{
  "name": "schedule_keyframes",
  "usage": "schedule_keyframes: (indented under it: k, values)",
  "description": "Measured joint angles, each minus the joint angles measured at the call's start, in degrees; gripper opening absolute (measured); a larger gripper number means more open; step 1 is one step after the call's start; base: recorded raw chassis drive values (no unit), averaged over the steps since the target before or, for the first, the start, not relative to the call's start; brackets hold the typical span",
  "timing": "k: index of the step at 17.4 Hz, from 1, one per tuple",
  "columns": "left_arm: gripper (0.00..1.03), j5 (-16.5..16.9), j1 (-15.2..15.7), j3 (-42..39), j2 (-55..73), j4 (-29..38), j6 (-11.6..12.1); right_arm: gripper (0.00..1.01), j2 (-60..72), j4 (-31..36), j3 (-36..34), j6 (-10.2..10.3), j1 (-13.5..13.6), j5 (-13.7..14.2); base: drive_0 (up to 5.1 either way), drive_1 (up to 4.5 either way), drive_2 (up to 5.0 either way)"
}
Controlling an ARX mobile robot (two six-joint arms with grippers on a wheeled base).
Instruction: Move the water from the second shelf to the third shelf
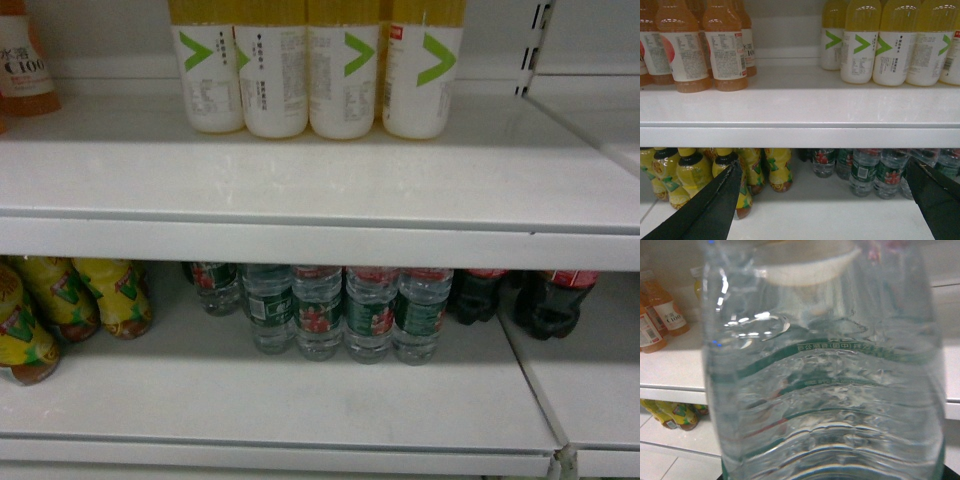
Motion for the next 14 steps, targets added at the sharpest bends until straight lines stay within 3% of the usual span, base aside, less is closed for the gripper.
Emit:
schedule_keyframes:
  k: [9, 14]
  values:
    - [0.98, -0.1, 0.0, 0.0, 0.0, -0.1, 0.0, 0.42, 0.0, -0.3, 0.0, 0.0, 0.0, 0.0, 0.0, 0.0, 0.0]
    - [0.98, 0.0, 0.0, 0.0, 0.0, -0.2, 0.0, 0.42, -0.1, -0.2, 0.0, 0.0, 0.0, 0.5, -4.6, 2.54, 2.5]
